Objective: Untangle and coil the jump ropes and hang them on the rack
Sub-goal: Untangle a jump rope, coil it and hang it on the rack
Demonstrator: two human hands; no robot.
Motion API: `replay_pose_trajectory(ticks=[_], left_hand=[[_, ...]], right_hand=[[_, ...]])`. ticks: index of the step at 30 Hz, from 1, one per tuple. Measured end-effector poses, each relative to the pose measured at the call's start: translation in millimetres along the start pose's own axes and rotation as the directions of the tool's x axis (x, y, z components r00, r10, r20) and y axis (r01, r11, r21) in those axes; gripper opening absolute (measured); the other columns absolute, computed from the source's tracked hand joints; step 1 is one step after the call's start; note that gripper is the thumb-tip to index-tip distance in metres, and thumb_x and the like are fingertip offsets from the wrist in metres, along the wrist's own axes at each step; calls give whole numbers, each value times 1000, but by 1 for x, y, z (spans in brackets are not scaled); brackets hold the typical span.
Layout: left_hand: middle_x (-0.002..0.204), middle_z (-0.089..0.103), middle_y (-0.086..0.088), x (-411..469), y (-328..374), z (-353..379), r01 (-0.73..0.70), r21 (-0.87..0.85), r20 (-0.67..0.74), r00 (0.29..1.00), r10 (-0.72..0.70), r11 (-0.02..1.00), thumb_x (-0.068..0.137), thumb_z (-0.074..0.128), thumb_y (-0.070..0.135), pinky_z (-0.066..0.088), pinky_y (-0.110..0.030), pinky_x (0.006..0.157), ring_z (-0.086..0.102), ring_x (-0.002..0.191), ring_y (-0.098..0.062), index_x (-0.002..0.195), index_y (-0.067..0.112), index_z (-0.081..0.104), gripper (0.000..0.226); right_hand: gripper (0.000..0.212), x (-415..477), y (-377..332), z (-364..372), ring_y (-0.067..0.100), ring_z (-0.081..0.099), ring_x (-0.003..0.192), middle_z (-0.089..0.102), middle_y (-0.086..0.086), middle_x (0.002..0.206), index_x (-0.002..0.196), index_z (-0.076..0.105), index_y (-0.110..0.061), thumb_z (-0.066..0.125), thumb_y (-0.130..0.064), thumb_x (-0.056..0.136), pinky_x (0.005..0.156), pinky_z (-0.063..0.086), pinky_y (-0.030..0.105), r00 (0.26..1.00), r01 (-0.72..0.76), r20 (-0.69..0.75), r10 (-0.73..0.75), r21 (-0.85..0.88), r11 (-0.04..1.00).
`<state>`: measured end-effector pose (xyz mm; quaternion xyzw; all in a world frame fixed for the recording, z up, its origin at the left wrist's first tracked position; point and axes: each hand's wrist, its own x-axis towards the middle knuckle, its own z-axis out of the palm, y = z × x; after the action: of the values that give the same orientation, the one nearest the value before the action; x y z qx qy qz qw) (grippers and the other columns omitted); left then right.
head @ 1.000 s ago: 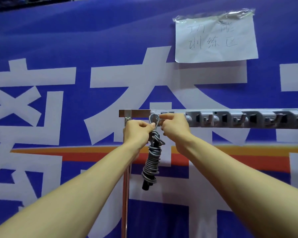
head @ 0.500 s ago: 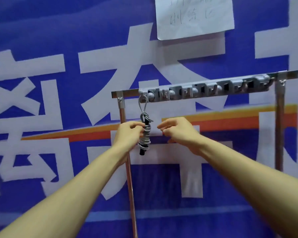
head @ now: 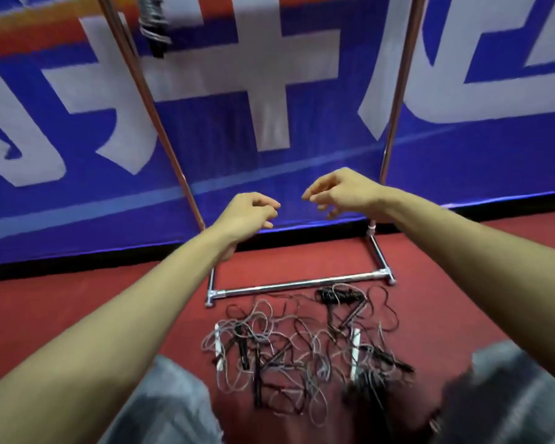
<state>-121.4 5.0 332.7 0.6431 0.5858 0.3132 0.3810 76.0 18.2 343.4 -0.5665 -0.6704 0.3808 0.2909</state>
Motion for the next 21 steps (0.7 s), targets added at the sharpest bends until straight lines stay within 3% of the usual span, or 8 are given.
replay_pose_trajectory(ticks=[3, 7, 11, 13, 16, 18, 21], left_hand=[[89, 65, -3, -9, -35, 43, 70, 20, 96, 993, -72, 997, 91, 57, 6, 41, -11, 57, 63, 80, -17, 97, 16, 66, 15], [86, 64, -9, -3, -81, 92, 133, 59, 220, 965, -143, 989, 90, 57, 1, 50, -26, 78, 61, 75, -19, 84, 16, 66, 19], [83, 66, -6, 9, -126, 138, 193, 110, 364, 905, -220, 975, 91, 53, -2, 46, -14, 57, 60, 70, -15, 87, 13, 66, 20], [87, 66, -6, 15, -150, 161, 223, 143, 427, 865, -263, 964, 92, 51, -1, 48, -15, 62, 62, 72, -15, 91, 12, 66, 20], [84, 65, -8, 24, -185, 190, 291, 139, 469, 822, -322, 946, 93, 49, -2, 51, -25, 73, 61, 67, -15, 87, 12, 64, 21], [81, 65, -6, 28, -211, 215, 322, 178, 505, 781, -367, 930, 93, 49, 0, 51, -21, 66, 61, 65, -16, 87, 13, 64, 21], [85, 66, -7, 26, -240, 243, 349, 220, 547, 729, -411, 911, 95, 47, 4, 43, -11, 50, 63, 67, -14, 93, 13, 64, 20]], right_hand=[[19, -15, 51, 11, 18, 55, 82, 59, 3, 83, 108, 67, -2, 56, -5, 94, 63, 52, 27, 992, -119, 49, 118, 8, 993], [18, -20, 118, 26, 18, 56, 77, 62, 2, 87, 106, 65, 3, 55, -3, 92, 57, 51, 24, 960, -273, 66, 271, 16, 962], [16, -13, 189, 51, 16, 53, 59, 59, 7, 76, 84, 64, -4, 52, 3, 90, 48, 47, 21, 900, -430, 77, 429, 0, 903], [22, -10, 223, 68, 17, 52, 57, 58, 12, 76, 76, 61, -8, 49, 4, 89, 49, 48, 23, 860, -504, 84, 503, -18, 864], [18, -10, 266, 90, 22, 57, 59, 63, 16, 82, 87, 65, 0, 48, 1, 92, 56, 51, 31, 807, -578, 114, 580, -52, 814], [21, -14, 302, 109, 29, 63, 66, 67, 19, 85, 93, 67, 4, 47, 0, 89, 61, 54, 36, 764, -620, 124, 633, -128, 774], [22, -27, 344, 132, 26, 62, 60, 65, 13, 74, 92, 69, 3, 51, -7, 85, 51, 48, 25, 694, -652, 134, 707, -301, 696]])
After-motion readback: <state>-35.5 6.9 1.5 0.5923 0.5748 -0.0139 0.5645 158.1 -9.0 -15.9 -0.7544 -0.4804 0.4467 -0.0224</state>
